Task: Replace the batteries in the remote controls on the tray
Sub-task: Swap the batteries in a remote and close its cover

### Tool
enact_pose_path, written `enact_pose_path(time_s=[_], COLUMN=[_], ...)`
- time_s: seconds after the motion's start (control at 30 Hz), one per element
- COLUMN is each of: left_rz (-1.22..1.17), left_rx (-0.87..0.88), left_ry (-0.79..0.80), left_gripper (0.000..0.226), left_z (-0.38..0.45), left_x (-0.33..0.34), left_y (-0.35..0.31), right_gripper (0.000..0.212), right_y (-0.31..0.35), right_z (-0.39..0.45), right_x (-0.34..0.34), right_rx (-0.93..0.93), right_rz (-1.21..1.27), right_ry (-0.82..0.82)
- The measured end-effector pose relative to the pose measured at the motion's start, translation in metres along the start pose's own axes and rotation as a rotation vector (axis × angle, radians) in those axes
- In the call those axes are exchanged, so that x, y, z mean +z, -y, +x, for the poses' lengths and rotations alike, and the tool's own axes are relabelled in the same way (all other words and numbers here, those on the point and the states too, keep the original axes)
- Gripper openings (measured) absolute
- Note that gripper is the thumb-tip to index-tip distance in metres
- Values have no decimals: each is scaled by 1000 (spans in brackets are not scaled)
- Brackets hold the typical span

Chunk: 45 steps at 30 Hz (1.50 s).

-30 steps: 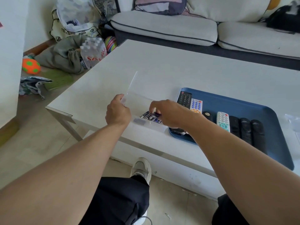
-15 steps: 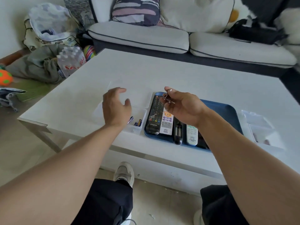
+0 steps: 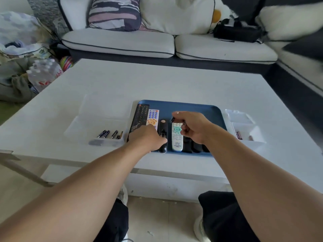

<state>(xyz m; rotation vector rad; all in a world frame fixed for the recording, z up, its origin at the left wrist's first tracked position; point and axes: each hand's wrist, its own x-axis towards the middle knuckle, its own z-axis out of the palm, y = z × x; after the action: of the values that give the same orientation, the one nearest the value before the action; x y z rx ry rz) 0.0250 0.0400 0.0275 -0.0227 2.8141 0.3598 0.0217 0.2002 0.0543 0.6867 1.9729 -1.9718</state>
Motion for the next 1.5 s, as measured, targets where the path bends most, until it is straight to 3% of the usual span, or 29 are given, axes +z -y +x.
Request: enact_pose_path(time_s=[0.2, 0.37, 0.5, 0.7, 0.83, 0.97, 1.2, 1.5], left_rz=[-27, -232, -416, -744, -1046, -1187, -1317, -1382], left_rx=[-16, -48, -101, -131, -82, 55, 162, 187], left_ry=[163, 219, 269, 294, 175, 146, 259, 350], left_gripper=[37, 35, 20, 26, 26, 22, 19, 50], left_z=[3, 7, 3, 4, 9, 8, 1, 2], left_x=[9, 9, 2, -13, -19, -21, -28, -28], left_y=[-14, -19, -22, -22, -19, -18, -14, -6], right_gripper=[17, 21, 17, 12, 14, 15, 13, 11], right_y=[4, 5, 5, 6, 9, 13, 14, 12], right_z=[1, 4, 5, 9, 7, 3, -6, -6], right_x=[-2, -2, -6, -14, -16, -12, -11, -3], right_rx=[-29, -18, -22, -42, -221, -404, -598, -725], right_rz=[10, 27, 47, 90, -25, -100, -202, -423], right_ry=[24, 48, 51, 29, -36, -34, -44, 37])
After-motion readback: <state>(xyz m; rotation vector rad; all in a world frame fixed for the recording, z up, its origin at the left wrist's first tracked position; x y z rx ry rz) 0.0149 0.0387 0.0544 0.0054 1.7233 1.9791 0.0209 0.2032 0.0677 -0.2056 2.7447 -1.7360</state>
